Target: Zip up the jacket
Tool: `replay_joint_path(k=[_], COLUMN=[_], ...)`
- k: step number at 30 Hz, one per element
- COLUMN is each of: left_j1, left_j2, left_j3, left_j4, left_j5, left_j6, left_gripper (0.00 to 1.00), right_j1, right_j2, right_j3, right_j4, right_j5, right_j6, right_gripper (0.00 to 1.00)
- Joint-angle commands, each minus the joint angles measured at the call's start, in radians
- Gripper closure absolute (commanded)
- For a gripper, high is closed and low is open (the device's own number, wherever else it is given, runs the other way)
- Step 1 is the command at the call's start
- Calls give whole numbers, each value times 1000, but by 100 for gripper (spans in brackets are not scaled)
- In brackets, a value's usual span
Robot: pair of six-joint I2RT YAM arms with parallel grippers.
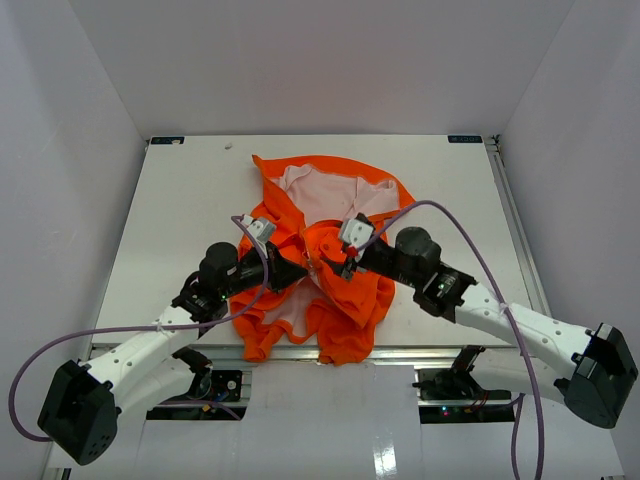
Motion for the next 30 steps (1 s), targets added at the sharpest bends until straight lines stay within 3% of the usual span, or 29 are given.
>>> replay_joint_path(k=[1,6,12,18,30], left_j1=[22,29,37,37,41], left_j2=[-6,-1,7,-5,10], left_j3=[43,39,52,38,43], left_j4=[-1,16,18,18,19], left_j5=[38,70,88,94,96], left_j6=[-41,-51,-58,-59,-64], left_gripper=[100,100,100,100,100], right_j1=[81,213,322,348,406], right_j2=[-80,-38,72,212,332], right_j3=[-187,-291,-354,-380,-416], right_j4=[266,465,692,953,1122], right_j5=[38,286,453,521,581], right_j6=[-192,-322,-488,-575,-652], right_gripper=[19,16,12,12,11])
